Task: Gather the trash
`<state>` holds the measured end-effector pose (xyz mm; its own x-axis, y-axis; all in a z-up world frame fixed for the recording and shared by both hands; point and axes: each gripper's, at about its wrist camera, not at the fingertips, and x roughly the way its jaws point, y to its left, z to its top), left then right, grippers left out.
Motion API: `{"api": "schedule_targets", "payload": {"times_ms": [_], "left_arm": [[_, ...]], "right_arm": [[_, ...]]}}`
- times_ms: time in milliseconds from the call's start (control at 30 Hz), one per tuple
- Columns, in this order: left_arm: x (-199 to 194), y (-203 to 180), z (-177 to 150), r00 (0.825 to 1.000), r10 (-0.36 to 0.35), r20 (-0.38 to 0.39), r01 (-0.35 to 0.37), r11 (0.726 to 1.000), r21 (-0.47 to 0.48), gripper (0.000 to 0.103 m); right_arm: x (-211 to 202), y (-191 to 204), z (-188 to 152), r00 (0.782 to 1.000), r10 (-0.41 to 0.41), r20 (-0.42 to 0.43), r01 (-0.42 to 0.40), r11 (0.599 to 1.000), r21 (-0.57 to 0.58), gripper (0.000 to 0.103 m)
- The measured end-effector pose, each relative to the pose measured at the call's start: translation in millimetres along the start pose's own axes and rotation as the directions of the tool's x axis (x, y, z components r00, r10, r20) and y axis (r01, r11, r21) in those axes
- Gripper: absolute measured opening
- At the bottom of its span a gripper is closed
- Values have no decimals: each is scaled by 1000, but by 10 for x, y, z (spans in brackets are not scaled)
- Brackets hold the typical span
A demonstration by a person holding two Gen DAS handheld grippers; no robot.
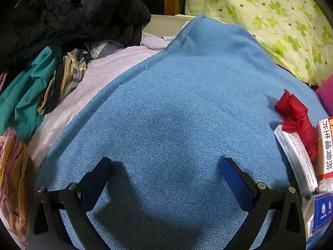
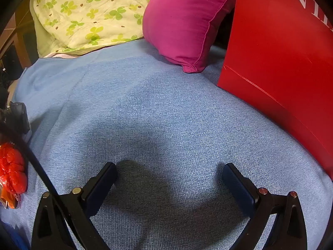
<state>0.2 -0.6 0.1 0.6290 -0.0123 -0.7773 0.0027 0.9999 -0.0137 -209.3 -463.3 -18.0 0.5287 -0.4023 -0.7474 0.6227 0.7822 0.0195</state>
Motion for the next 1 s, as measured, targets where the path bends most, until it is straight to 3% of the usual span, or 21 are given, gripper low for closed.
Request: {"api": "schedule_targets", "payload": {"times_ms": [567, 700, 867, 1000], "left_arm": [[7, 6, -11, 1000, -2, 3, 2, 1000, -5, 103], [-42, 42, -12, 999, -31, 6, 31, 999, -4, 103], [-360, 33, -63, 998, -27, 49, 26, 999, 35, 103], [-782, -45, -171, 992, -74, 98, 67, 995, 80, 103]], "right_arm": [[33, 45, 34, 1000, -14, -11, 14, 1000, -17, 103], [-12, -23, 52, 999, 31, -23, -31, 999, -9, 103], [-584, -39, -32, 996, 27, 80, -27, 1000, -11, 103], [-1114, -44, -106, 985, 73, 155, -75, 997, 7, 103]]}}
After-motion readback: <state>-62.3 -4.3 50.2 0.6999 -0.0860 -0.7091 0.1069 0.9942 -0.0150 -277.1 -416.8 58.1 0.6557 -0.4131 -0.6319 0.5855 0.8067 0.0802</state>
